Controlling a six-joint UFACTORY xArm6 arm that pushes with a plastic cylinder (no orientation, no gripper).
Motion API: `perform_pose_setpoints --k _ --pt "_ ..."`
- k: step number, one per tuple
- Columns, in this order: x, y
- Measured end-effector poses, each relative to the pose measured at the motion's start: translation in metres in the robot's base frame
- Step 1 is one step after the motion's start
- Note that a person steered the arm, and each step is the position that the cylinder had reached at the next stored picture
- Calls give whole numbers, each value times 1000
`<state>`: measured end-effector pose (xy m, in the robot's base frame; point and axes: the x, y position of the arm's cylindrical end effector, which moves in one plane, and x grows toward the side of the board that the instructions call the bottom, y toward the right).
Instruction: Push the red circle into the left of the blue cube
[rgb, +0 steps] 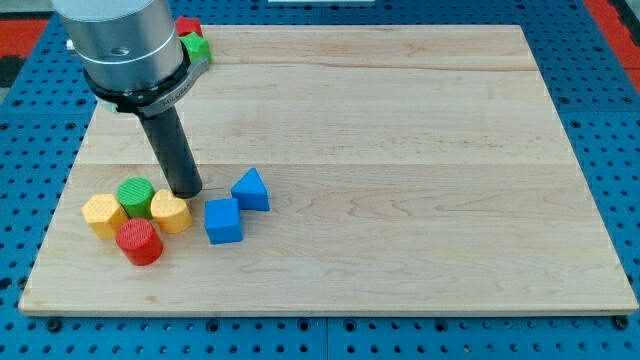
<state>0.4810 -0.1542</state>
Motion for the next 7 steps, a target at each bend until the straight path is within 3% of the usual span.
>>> perform_pose_setpoints --k 1,2,3,4,7 --pt "-1 -40" --pt "-32 -18" --pt "-52 -120" --pt "-71 -149" --pt "-25 -151"
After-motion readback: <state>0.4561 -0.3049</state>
